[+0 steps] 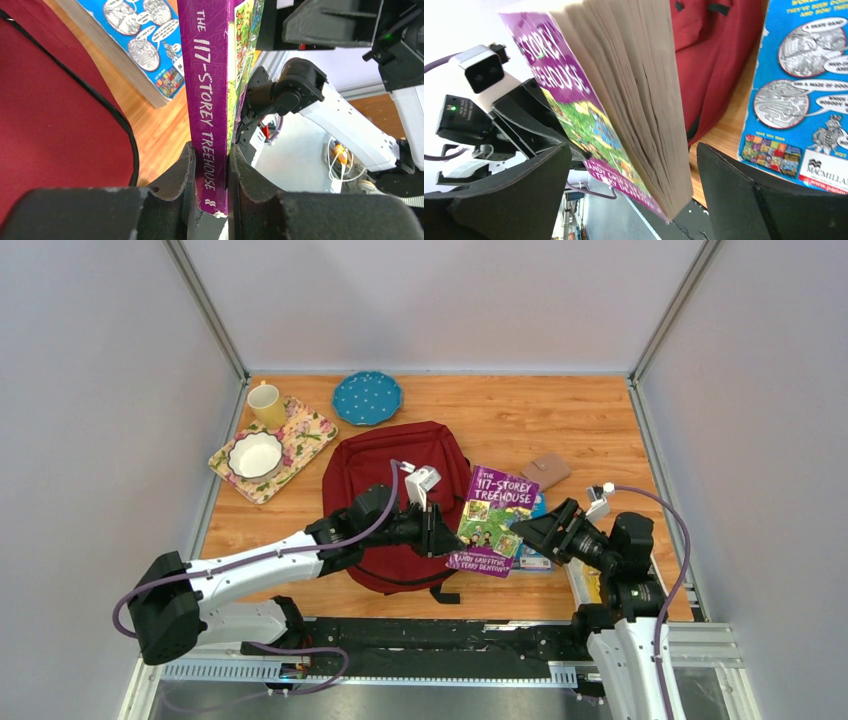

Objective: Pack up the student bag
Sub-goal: Pick up the book from the center of the board.

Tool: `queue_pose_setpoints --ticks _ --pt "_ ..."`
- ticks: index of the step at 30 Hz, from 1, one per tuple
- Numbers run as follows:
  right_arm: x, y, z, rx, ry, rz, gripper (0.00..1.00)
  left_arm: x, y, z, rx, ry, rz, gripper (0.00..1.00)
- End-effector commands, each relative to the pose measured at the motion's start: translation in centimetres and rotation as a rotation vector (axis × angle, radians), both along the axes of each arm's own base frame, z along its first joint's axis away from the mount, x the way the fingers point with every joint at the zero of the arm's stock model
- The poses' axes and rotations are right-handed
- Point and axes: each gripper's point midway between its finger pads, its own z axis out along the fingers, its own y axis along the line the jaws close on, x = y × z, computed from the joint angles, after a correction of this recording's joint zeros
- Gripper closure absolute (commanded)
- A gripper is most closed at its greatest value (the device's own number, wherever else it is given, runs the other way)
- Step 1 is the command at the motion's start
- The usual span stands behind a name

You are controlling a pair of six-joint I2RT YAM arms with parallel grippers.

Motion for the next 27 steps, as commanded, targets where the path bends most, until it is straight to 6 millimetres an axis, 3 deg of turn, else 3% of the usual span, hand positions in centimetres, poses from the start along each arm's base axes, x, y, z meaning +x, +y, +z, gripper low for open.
queue_pose_setpoints --ticks 1,7,11,13,14,16,17,19,20,21,22,24,25,27 --pt "1.2 0.7 3.2 0.043 -0.108 0.060 0.01 -0.8 -1.9 7.7 -0.280 -0.112 -0.105 1.00" --pt "3.3 1.3 2.2 0.061 -0.069 0.126 0.01 -1.1 -2.9 9.8 -0.375 -0.117 -0.215 1.00" --pt "3.9 1.8 3.7 0.083 -0.121 0.202 0.04 -0.2 -2.7 9.7 -0.411 -0.076 -0.229 1.00" --pt "3.7 2.2 4.7 0.106 -0.156 0.252 0.10 0.2 -2.4 9.4 -0.430 -0.049 -0.225 1.00" --pt "3.8 2.3 4.5 0.110 -0.145 0.263 0.23 0.9 -2.1 9.3 -0.444 -0.052 -0.206 1.00" --pt "3.6 2.3 4.9 0.115 -0.155 0.286 0.37 1.2 -2.0 9.1 -0.452 -0.025 -0.215 1.00" --pt "3.5 2.4 5.0 0.118 -0.158 0.287 0.55 1.6 -1.8 9.2 -0.456 -0.028 -0.211 1.00" --pt "3.6 2.3 5.5 0.117 -0.175 0.270 0.74 2.1 -1.9 8.5 -0.432 -0.018 -0.206 1.00" --pt "3.5 2.3 5.7 0.118 -0.179 0.267 0.89 2.6 -1.9 8.0 -0.399 0.006 -0.190 1.00" --pt "3.4 2.3 6.0 0.116 -0.192 0.266 0.97 3.1 -2.0 7.5 -0.375 0.010 -0.174 0.96" --pt "3.4 2.3 6.4 0.116 -0.198 0.266 1.00 3.4 -2.0 7.1 -0.348 -0.015 -0.173 0.80" --pt "3.3 2.3 6.5 0.104 -0.206 0.268 1.00 4.3 -1.9 6.1 -0.279 -0.009 -0.132 0.66" --pt "3.1 2.3 6.9 0.103 -0.220 0.284 1.00 4.6 -1.8 6.0 -0.261 -0.035 -0.123 0.49" --pt "2.8 2.4 6.6 0.090 -0.211 0.305 1.00 5.0 -1.8 6.2 -0.253 -0.045 -0.113 0.35"
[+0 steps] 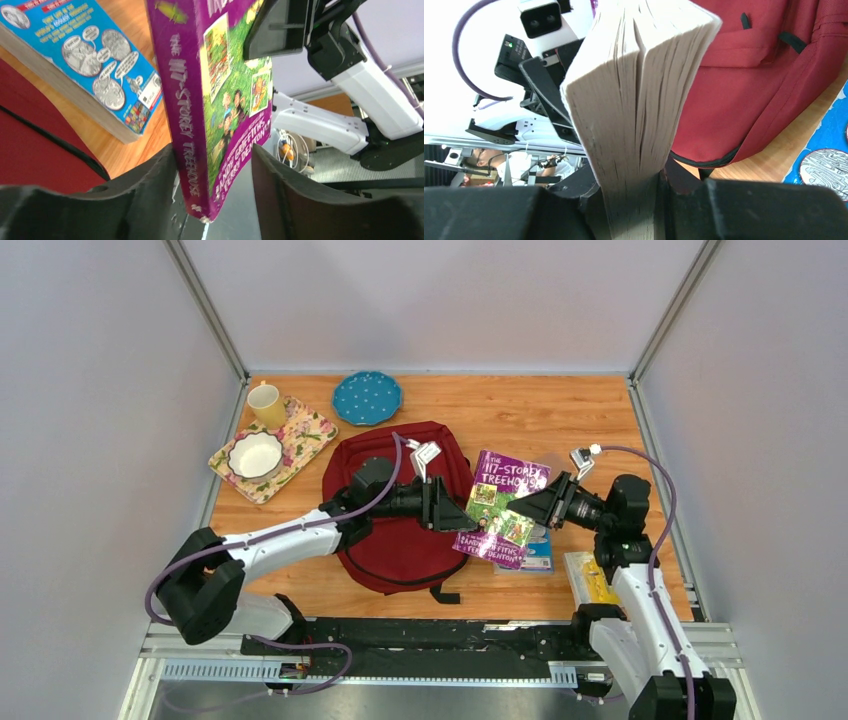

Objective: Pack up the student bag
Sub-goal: Pick up the book from the center of the board.

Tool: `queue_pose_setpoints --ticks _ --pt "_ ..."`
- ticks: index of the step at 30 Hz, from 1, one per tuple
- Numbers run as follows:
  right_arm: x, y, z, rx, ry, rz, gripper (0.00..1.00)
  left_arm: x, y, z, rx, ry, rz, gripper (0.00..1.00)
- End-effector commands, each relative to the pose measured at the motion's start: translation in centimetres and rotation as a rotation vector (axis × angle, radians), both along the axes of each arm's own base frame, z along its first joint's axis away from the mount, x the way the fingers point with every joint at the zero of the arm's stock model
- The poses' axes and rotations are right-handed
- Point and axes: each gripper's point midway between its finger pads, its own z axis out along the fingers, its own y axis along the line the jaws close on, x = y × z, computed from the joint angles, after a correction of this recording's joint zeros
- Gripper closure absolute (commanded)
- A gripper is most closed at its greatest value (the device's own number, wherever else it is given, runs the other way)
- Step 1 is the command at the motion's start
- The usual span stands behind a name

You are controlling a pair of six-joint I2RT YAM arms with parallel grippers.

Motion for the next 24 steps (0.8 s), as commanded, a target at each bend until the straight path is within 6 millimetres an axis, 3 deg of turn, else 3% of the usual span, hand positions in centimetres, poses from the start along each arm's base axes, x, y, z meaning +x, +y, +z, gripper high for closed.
queue_pose_setpoints --ticks 1,3,11,18,21,23,24 --pt "-0.8 0.4 2.2 -0.021 -0.094 0.080 1.00 2.1 -0.2 4.6 -0.070 -0.176 0.023 0.29" --pt "-1.4 1.1 2.3 -0.017 -0.100 0.125 1.00 2.5 0.0 5.3 -0.079 -0.186 0.023 0.21" --pt "-4.3 3.5 4.2 -0.024 -0.223 0.309 1.00 4.1 1.1 6.1 -0.140 -0.171 0.000 0.21" --pt "-5.8 5.1 4.4 -0.054 -0.257 0.451 1.00 2.5 1.3 6.5 -0.207 -0.155 -0.122 0.21" --pt "-5.6 5.5 4.5 -0.083 -0.269 0.478 1.00 1.9 1.5 6.7 -0.214 -0.164 -0.152 0.36" --pt "-5.2 5.7 4.5 -0.093 -0.267 0.484 1.00 1.5 1.8 6.7 -0.210 -0.169 -0.157 0.54" --pt "-4.9 5.7 4.0 -0.115 -0.257 0.478 1.00 1.5 1.8 6.5 -0.205 -0.171 -0.154 0.71"
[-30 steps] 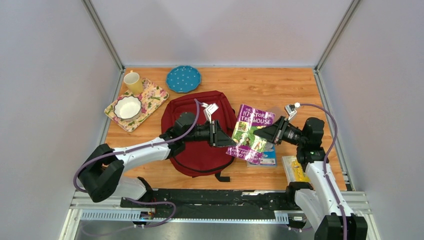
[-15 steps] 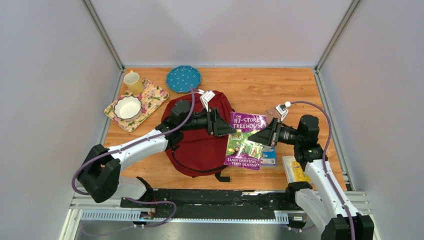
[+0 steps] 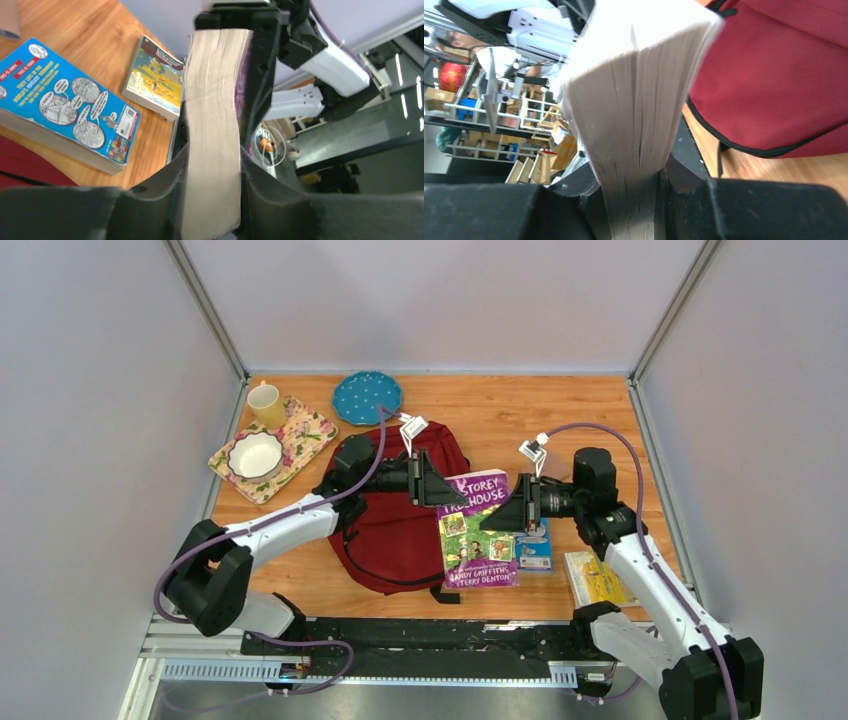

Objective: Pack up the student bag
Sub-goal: Pick up the book from the center of the board.

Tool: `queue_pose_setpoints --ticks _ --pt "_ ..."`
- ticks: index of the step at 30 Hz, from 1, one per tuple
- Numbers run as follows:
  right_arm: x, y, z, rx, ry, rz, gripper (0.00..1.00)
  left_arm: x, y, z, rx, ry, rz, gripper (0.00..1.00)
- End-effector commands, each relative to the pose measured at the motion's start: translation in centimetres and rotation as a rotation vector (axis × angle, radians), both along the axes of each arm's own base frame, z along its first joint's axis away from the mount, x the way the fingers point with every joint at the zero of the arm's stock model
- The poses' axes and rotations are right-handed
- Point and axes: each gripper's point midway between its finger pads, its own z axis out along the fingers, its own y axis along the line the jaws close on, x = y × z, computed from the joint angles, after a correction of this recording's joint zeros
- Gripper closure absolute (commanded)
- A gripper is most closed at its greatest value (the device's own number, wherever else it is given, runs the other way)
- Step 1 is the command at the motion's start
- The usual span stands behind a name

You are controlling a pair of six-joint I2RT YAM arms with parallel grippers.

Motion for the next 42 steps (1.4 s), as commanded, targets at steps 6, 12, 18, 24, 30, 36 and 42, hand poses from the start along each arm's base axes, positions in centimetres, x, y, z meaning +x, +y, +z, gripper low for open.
queue_pose_setpoints --ticks 6,12,18,24,30,36,42 --pt "4.9 -1.0 -1.6 -0.233 0.000 -0.214 0.47 0.8 1.4 -1.0 0.076 -0.043 0.089 1.00" --pt "6.8 -7.7 -4.8 -0.517 0.025 -0.684 0.08 4.9 5.3 -0.8 0.113 -0.028 0.424 1.00" --pt "3.3 -5.0 -3.2 -0.188 0.071 -0.632 0.07 7.2 11.0 -0.3 -0.002 0.068 0.824 1.00" --pt "1.8 -2.4 -4.6 0.042 0.251 -0.561 0.06 6.3 11.0 3.0 -0.238 0.115 0.791 1.00" --pt "2.2 -1.1 -2.9 0.151 0.294 -0.546 0.05 4.8 10.6 5.8 -0.509 0.201 0.650 1.00" --pt "3.5 0.3 -1.9 0.188 0.276 -0.515 0.04 4.2 10.5 7.1 -0.587 0.187 0.592 1.00" --pt "4.8 1.4 -0.9 0.292 0.278 -0.488 0.04 4.0 10.1 7.6 -0.613 0.197 0.547 1.00"
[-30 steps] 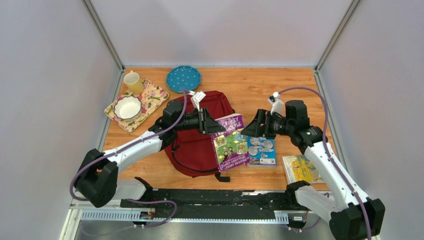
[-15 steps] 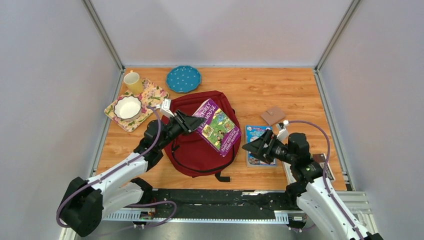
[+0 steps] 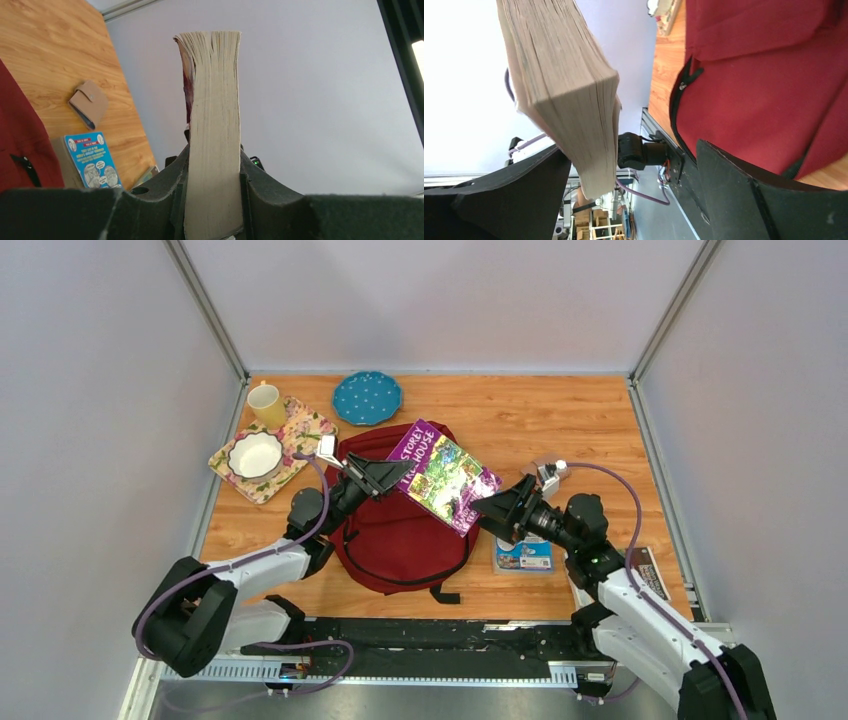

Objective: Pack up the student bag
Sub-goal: Pick up the book from the center of the board, then place the book in the student bag.

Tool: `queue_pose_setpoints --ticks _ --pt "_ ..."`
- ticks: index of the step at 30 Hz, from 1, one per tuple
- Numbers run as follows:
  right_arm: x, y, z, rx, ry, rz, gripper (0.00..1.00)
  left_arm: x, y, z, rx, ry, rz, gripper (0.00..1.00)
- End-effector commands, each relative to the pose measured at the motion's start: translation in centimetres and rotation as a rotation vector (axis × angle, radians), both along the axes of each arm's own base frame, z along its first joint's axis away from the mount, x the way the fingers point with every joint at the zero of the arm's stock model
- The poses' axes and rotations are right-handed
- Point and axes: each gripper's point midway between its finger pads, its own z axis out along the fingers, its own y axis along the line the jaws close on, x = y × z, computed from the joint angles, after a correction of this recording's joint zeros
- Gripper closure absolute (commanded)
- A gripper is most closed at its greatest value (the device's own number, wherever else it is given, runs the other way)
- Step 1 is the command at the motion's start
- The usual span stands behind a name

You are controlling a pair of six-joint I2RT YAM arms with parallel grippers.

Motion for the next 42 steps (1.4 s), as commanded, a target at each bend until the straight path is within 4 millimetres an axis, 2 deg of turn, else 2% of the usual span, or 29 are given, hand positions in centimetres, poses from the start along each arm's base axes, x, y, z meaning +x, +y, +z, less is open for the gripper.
queue_pose_setpoints --ticks 1,5,6,8,9,11,12,13,15,16,17,18,19,20,21,22,23,24,25,26,29,30,33,36,37,38,40,41,42 --pt "0.9 0.9 4.2 0.144 -0.135 0.002 0.05 -2.1 0.5 6.0 -0.184 -0.148 -0.075 1.00" --pt "1.5 1.3 5.8 0.161 -0.187 0.004 0.09 -2.3 0.6 5.5 -0.205 -0.135 -0.087 1.00" --pt "1.7 1.4 5.9 0.163 -0.191 0.006 0.17 -2.4 0.5 5.5 -0.207 -0.133 -0.094 1.00" --pt "1.9 1.5 6.5 0.174 -0.216 0.002 0.24 -2.4 0.3 5.0 -0.205 -0.114 -0.110 1.00" --pt "2.1 1.5 6.5 0.171 -0.219 -0.001 0.39 -2.4 0.2 4.9 -0.203 -0.111 -0.115 1.00" --pt "2.1 1.7 6.9 0.176 -0.231 0.010 0.56 -2.3 0.1 4.4 -0.194 -0.098 -0.113 1.00" --pt "2.1 1.7 7.2 0.189 -0.237 0.011 0.75 -2.2 0.1 4.0 -0.187 -0.084 -0.113 1.00" --pt "2.0 1.7 7.5 0.201 -0.252 0.015 0.86 -2.3 -0.2 3.7 -0.176 -0.079 -0.127 1.00" --pt "1.9 1.8 7.2 0.187 -0.252 0.022 1.00 -2.3 -1.0 3.4 -0.136 -0.072 -0.165 0.98" --pt "1.9 1.7 6.7 0.171 -0.243 0.021 1.00 -3.0 -1.8 2.7 -0.080 -0.089 -0.218 0.79" --pt "1.6 1.5 6.9 0.166 -0.256 0.015 1.00 -3.0 -2.3 2.1 -0.033 -0.092 -0.242 0.74" --pt "1.6 1.3 6.7 0.150 -0.251 0.002 1.00 -2.6 -3.0 0.4 0.055 -0.019 -0.266 0.70" --pt "1.8 1.0 4.7 0.072 -0.213 -0.016 1.00 -2.8 -3.4 -1.2 0.176 -0.056 -0.280 0.64" --pt "2.1 0.5 4.4 0.035 -0.217 -0.059 1.00 -2.5 -3.5 -2.8 0.272 -0.040 -0.275 0.58" --pt "1.8 -0.2 5.3 0.012 -0.259 -0.085 1.00 -2.6 -3.2 -5.8 0.417 0.089 -0.284 0.57" --pt "1.7 -0.9 3.4 -0.082 -0.223 -0.108 1.00 -1.8 -2.2 -7.6 0.565 0.047 -0.226 0.55" --pt "2.2 -1.9 3.1 -0.130 -0.229 -0.172 1.00 -1.7 -1.3 -8.7 0.645 0.059 -0.204 0.50" --pt "1.9 -2.8 4.4 -0.143 -0.272 -0.209 1.00 -2.5 0.0 -10.3 0.739 0.119 -0.197 0.47" --pt "1.7 -3.5 3.0 -0.200 -0.227 -0.231 1.00 -2.0 1.4 -11.5 0.849 0.088 -0.147 0.40" --pt "1.9 -4.4 2.8 -0.234 -0.241 -0.277 1.00 -2.1 2.2 -12.1 0.904 0.089 -0.137 0.34" --pt "1.2 -5.8 2.8 -0.276 -0.244 -0.314 1.00 -3.5 4.3 -14.1 1.056 0.108 -0.163 0.31" --pt "1.1 -6.0 2.8 -0.283 -0.239 -0.320 1.00 -3.7 4.5 -14.1 1.071 0.098 -0.175 0.27" --pt "0.6 -7.0 2.6 -0.317 -0.223 -0.350 1.00 -5.0 4.7 -14.8 1.133 0.060 -0.226 0.27" --pt "0.3 -8.4 2.5 -0.380 -0.224 -0.393 1.00 -6.4 4.0 -15.1 1.211 -0.033 -0.277 0.26" --pt "0.0 -8.8 1.8 -0.417 -0.200 -0.397 1.00 -6.5 3.8 -15.0 1.244 -0.069 -0.282 0.26" --pt "0.1 -9.5 2.6 -0.431 -0.212 -0.428 1.00 -7.7 2.8 -15.0 1.258 -0.116 -0.333 0.25" --pt "-0.2 -10.4 2.1 -0.480 -0.191 -0.450 1.00 -8.2 1.6 -14.9 1.293 -0.182 -0.378 0.25" --pt "-0.1 -11.0 2.8 -0.487 -0.202 -0.483 1.00 -9.0 0.7 -14.5 1.304 -0.224 -0.416 0.26" --pt "-0.2 -11.1 3.0 -0.494 -0.205 -0.486 1.00 -9.4 0.2 -15.3 1.336 -0.229 -0.454 0.27"
